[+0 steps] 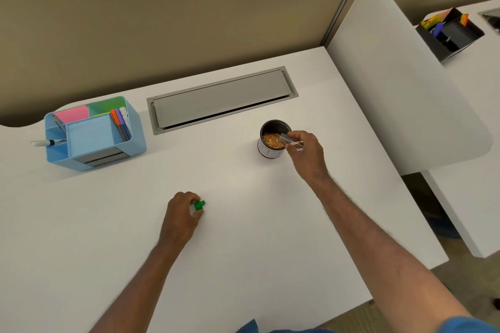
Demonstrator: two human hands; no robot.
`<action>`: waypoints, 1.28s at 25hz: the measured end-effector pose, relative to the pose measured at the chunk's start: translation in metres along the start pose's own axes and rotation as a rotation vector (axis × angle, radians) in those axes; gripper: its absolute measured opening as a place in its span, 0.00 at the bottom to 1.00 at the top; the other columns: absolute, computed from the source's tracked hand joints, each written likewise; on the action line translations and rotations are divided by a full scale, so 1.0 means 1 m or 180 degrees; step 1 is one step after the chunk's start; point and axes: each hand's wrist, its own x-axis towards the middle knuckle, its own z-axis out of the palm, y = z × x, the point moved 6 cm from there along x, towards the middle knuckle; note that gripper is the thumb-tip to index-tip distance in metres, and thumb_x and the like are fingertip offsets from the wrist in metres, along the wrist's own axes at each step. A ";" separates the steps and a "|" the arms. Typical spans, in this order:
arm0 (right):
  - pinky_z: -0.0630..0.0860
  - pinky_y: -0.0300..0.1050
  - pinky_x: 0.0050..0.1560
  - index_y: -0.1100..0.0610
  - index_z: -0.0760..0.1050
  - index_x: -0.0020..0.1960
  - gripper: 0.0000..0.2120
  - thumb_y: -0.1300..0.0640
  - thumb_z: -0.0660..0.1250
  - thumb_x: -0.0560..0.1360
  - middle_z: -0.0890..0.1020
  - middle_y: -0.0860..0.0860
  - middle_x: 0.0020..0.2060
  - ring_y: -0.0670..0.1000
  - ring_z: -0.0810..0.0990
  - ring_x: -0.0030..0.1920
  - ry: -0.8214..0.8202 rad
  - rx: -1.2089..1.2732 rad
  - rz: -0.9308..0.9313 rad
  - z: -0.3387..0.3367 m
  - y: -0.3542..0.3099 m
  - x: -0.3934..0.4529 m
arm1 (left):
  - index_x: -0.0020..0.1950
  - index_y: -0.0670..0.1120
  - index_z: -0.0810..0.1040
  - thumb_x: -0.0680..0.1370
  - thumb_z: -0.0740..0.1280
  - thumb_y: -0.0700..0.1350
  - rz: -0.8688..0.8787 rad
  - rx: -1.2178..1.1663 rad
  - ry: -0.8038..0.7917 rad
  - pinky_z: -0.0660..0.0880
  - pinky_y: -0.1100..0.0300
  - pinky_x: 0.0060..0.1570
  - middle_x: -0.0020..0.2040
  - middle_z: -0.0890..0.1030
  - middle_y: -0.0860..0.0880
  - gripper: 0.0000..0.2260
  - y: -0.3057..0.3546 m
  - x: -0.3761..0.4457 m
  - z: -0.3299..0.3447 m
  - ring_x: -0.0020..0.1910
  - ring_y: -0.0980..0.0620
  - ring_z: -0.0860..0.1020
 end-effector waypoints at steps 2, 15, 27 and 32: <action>0.69 0.22 0.46 0.53 0.79 0.63 0.15 0.63 0.71 0.78 0.76 0.46 0.55 0.47 0.78 0.52 -0.0009 -0.0105 -0.0095 0.000 0.000 -0.001 | 0.58 0.45 0.80 0.72 0.79 0.42 -0.0006 0.0080 0.0064 0.75 0.51 0.58 0.56 0.80 0.46 0.17 0.004 0.000 -0.001 0.58 0.44 0.78; 0.81 0.49 0.57 0.55 0.78 0.65 0.17 0.65 0.70 0.78 0.78 0.52 0.59 0.54 0.81 0.57 -0.0002 -0.0457 -0.0503 -0.008 -0.010 -0.001 | 0.78 0.51 0.63 0.73 0.77 0.52 0.0722 -0.0773 -0.0158 0.73 0.53 0.68 0.78 0.67 0.49 0.37 0.196 0.083 0.035 0.73 0.48 0.71; 0.79 0.49 0.54 0.59 0.77 0.70 0.20 0.68 0.65 0.79 0.77 0.56 0.60 0.57 0.75 0.63 -0.0305 -0.1478 -0.0896 -0.005 -0.030 0.008 | 0.77 0.48 0.66 0.73 0.79 0.47 0.0929 -0.0385 -0.0217 0.74 0.49 0.68 0.73 0.71 0.46 0.36 0.221 0.104 0.054 0.71 0.47 0.71; 0.79 0.50 0.56 0.58 0.77 0.69 0.18 0.65 0.68 0.79 0.78 0.56 0.60 0.56 0.76 0.62 -0.0241 -0.1275 -0.0748 -0.007 -0.028 0.009 | 0.76 0.48 0.67 0.72 0.79 0.48 0.0913 -0.0398 -0.0209 0.75 0.50 0.67 0.73 0.72 0.47 0.36 0.218 0.107 0.056 0.71 0.47 0.71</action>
